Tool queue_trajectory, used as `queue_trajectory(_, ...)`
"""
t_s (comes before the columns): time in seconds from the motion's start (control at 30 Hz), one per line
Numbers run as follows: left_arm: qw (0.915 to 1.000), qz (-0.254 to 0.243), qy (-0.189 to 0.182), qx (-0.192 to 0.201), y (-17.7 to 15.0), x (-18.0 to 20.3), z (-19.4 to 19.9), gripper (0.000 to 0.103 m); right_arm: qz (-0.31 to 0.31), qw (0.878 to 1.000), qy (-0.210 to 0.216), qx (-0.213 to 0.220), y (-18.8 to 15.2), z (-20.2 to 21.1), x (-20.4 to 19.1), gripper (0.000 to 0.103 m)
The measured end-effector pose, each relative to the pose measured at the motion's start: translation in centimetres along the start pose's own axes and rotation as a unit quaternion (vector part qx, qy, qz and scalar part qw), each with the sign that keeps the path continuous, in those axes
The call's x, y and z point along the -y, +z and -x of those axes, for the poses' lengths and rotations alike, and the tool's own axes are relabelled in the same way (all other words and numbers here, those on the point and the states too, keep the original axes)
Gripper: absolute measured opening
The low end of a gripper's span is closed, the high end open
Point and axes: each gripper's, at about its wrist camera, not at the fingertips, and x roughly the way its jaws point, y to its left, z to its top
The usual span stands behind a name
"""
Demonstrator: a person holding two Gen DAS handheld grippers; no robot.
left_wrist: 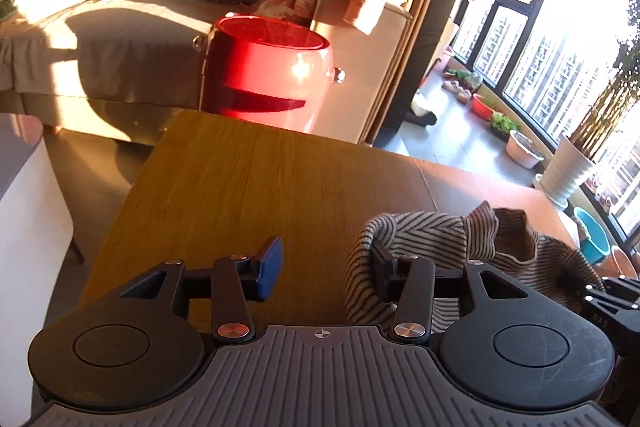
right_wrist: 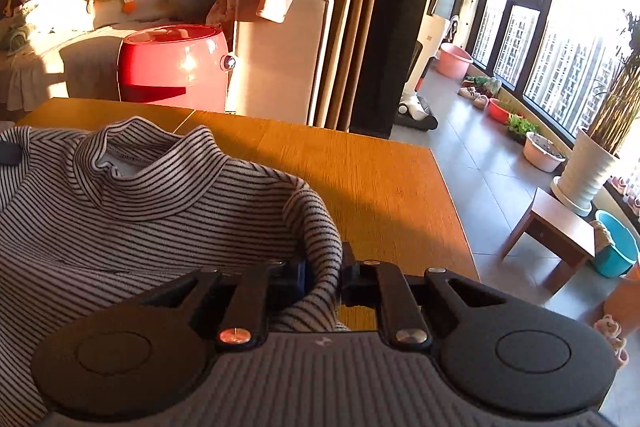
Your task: Fold clothes
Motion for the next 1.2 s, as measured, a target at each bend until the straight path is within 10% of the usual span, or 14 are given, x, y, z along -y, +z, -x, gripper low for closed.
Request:
queue_trajectory(0.57, 0.9956, -0.025, -0.09, -0.002, -2.8, 3.9, 3.0, 0.049, -0.058, 0.998, 0.008, 0.019, 0.5, 4.6, 2.2, 0.035)
queue_trajectory(0.83, 0.9941, -0.093, -0.049, 0.026, -5.3, 5.5, 1.6, 0.05, -0.044, 0.995, 0.088, 0.003, -2.0, 6.5, -1.8, 0.041)
queue_trajectory(1.2, 0.9926, -0.103, -0.053, 0.037, -6.9, 5.6, 1.9, 0.055, 0.004, 0.997, 0.083, 0.0, -4.0, 5.8, -2.6, 0.047)
